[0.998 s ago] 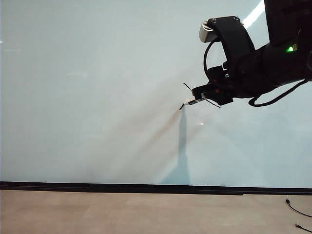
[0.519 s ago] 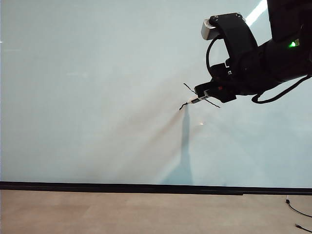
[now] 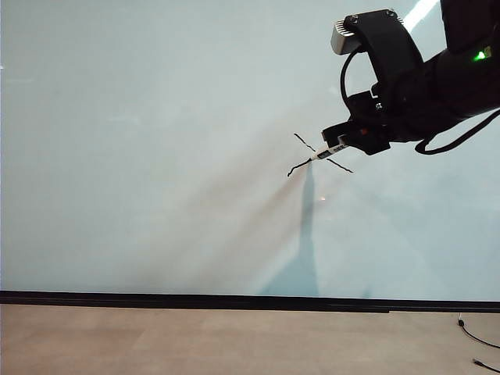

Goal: Pick up the pen on the shelf to the right of the whiteboard and draw a cross mark.

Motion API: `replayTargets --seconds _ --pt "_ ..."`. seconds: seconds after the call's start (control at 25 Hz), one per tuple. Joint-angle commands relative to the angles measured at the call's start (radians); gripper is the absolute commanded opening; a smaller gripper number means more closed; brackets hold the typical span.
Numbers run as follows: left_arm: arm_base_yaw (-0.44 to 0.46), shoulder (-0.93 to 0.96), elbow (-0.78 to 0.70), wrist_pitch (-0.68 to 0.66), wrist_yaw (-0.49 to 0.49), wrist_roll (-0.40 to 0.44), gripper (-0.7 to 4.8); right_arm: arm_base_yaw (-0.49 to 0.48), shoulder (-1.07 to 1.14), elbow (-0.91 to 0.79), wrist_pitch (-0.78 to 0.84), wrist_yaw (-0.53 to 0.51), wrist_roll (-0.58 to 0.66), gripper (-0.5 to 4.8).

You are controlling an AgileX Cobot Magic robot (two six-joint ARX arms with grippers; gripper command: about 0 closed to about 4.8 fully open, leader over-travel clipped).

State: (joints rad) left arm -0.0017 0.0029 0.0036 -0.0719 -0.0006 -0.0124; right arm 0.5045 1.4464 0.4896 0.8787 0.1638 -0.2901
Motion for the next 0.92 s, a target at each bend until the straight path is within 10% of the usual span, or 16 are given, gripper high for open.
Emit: replayTargets --seconds 0.04,0.92 --pt "0.0 0.0 0.003 0.005 0.004 0.004 -0.04 -0.011 -0.021 0.006 0.031 0.066 -0.025 -0.06" --pt "0.0 0.0 0.003 0.005 0.004 0.004 -0.05 -0.034 -0.121 0.007 -0.011 0.131 -0.103 -0.06"
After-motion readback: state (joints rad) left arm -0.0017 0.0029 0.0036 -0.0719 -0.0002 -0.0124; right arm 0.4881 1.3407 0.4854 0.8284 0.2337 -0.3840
